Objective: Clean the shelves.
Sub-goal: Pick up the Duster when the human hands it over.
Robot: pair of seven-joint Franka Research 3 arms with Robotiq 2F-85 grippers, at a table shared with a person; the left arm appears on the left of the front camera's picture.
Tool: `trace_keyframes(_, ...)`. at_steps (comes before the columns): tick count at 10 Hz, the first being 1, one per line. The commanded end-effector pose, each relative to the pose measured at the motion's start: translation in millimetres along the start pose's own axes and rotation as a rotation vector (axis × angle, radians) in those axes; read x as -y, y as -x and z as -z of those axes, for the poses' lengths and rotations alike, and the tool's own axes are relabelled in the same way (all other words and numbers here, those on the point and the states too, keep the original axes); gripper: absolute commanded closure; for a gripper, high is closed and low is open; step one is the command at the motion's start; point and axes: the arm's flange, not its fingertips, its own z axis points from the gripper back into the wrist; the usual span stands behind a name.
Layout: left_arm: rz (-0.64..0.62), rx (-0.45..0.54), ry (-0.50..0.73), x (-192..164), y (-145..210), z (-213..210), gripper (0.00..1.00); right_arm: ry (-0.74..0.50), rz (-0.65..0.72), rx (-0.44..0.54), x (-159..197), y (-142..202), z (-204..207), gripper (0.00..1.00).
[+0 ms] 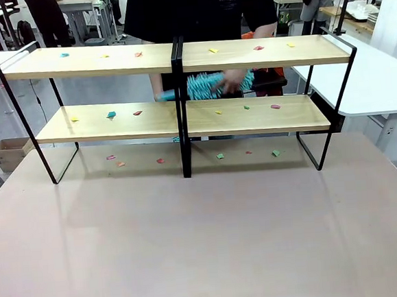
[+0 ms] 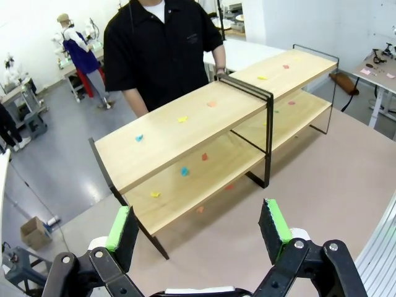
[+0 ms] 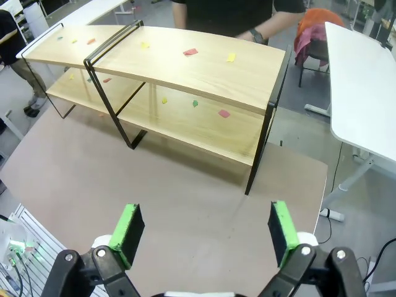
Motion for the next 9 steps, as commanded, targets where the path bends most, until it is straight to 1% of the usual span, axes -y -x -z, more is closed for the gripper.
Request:
trace_keyframes(1, 0.008, 0.016, 0.006, 1.4, -2.1, -1.8, 0.0, 0.0, 0.0, 0.0, 0.1, 0.0, -0.1, 0.0)
trace_keyframes(9, 0.008, 0.016, 0.006, 1.4, -2.1, -1.8, 0.0, 0.0, 0.0, 0.0, 0.1, 0.0, -0.1, 0.0)
